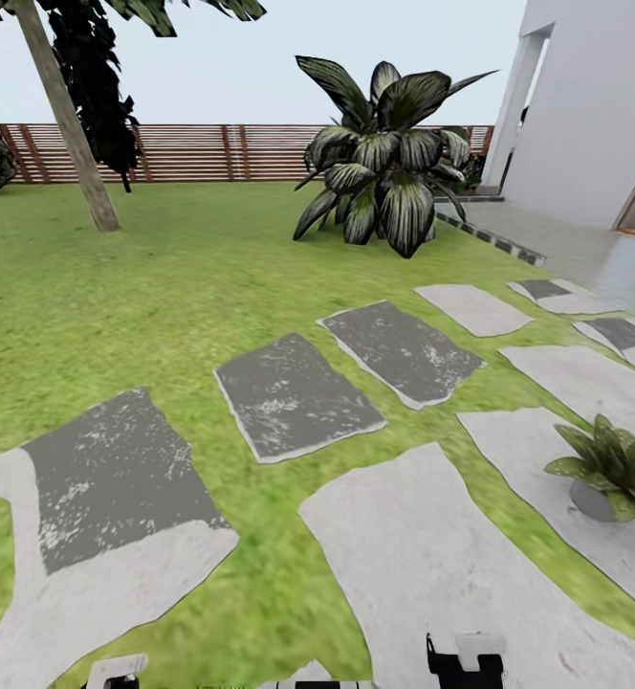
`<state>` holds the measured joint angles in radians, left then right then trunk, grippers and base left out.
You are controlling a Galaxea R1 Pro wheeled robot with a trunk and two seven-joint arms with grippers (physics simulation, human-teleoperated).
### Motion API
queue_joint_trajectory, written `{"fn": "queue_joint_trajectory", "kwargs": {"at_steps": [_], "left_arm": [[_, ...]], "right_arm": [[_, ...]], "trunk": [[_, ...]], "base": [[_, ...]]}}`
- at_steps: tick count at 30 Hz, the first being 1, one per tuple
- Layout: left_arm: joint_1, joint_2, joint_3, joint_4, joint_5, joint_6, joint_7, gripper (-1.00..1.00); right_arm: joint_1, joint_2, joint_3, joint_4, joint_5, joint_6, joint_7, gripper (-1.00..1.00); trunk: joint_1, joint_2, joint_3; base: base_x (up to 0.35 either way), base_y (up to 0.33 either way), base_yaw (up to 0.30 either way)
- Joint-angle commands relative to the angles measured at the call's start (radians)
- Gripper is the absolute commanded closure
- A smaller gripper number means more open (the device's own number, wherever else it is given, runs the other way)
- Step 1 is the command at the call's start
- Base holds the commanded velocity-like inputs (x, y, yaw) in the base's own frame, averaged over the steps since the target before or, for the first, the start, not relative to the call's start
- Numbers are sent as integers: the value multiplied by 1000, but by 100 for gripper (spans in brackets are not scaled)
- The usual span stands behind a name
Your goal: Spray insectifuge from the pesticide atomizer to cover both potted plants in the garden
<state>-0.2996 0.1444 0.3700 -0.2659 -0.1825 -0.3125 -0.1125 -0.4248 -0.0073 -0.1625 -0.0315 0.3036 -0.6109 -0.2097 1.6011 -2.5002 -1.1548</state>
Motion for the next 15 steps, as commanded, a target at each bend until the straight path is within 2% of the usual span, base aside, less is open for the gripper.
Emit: {"fn": "queue_joint_trajectory", "kwargs": {"at_steps": [1,15], "left_arm": [[-1,-1,9,1,-9,-4,-6,100],[-1,-1,8,20,-10,-5,-6,100]], "right_arm": [[0,1,-6,1,11,-3,-5,-100],[0,3,-6,2,7,-1,-4,-100]], "trunk": [[0,0,-1],[0,0,-1]], "base": [[3,4,279],[0,0,282]]}}
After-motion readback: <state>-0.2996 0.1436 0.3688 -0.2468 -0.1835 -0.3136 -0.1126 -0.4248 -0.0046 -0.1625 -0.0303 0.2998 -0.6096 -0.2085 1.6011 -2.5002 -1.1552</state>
